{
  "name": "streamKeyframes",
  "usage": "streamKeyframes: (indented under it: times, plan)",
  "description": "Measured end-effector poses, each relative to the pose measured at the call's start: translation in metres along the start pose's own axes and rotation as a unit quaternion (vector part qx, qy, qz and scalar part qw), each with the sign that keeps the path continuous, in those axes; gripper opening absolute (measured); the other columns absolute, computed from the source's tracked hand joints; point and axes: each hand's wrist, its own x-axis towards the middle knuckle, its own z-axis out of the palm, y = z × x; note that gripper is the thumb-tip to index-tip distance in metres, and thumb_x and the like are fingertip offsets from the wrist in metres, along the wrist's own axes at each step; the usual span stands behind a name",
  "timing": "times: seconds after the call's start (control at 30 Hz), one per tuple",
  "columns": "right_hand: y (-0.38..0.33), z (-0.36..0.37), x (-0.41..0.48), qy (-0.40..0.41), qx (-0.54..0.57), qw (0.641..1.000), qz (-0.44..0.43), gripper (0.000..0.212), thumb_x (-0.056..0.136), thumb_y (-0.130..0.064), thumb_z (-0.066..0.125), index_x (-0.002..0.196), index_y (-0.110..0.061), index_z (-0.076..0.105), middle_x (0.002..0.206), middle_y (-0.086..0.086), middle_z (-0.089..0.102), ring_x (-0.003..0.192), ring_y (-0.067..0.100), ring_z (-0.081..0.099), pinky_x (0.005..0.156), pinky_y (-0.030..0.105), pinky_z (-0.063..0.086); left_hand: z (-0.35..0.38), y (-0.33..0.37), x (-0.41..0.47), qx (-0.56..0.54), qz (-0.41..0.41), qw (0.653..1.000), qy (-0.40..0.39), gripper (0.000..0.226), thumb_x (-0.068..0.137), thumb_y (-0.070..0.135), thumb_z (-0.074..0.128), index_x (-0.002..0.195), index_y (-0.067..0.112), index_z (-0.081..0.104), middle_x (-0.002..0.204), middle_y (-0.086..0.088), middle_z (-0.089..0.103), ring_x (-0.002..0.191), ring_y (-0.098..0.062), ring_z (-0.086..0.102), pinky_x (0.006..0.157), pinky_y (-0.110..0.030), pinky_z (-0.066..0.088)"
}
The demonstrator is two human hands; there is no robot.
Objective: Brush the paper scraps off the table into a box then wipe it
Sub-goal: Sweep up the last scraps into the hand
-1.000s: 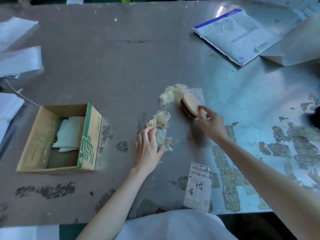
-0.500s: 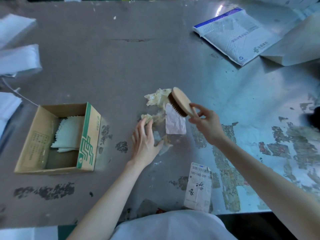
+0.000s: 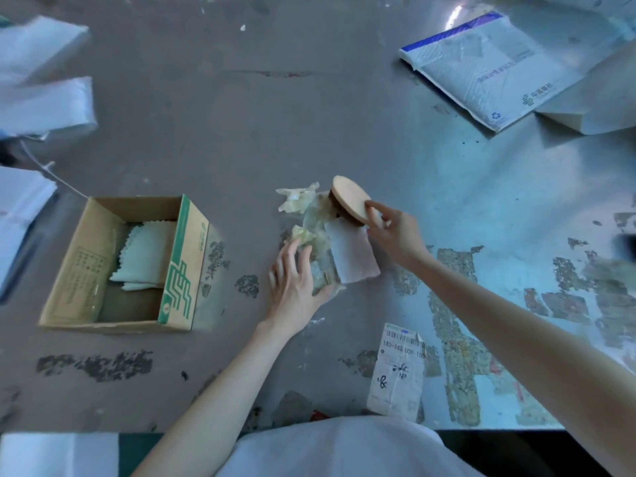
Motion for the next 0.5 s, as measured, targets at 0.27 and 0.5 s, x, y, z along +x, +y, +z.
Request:
streamKeyframes:
  times: [0.27, 0.5]
  plan:
    - [-0.005, 0.024, -0.085, -0.065, 0.156, 0.983, 0.065, 0.053, 0.078, -0.006, 0.068, 0.124, -0.029, 0.061, 0.073, -0.010, 0.051, 0.062, 0.009, 0.047, 0.055, 0.006, 0.038, -0.001, -0.018, -0.027, -0.014, 0.004, 1.000, 0.022, 0.086, 0.063, 0.006, 0.077, 0.136, 0.005, 0.032, 0.141, -0.018, 0.031, 0.123, -0.036, 0.037, 0.096, -0.046, 0.037]
    - [0.006, 0.041, -0.124, -0.122, 0.213, 0.963, 0.111, 0.051, 0.075, -0.007, 0.071, 0.118, -0.034, 0.065, 0.073, -0.006, 0.051, 0.056, 0.010, 0.046, 0.050, 0.017, 0.037, -0.009, -0.040, -0.064, -0.116, 0.001, 0.992, 0.050, 0.073, 0.072, 0.002, 0.073, 0.134, 0.005, 0.035, 0.141, -0.013, 0.028, 0.130, -0.031, 0.035, 0.107, -0.043, 0.034]
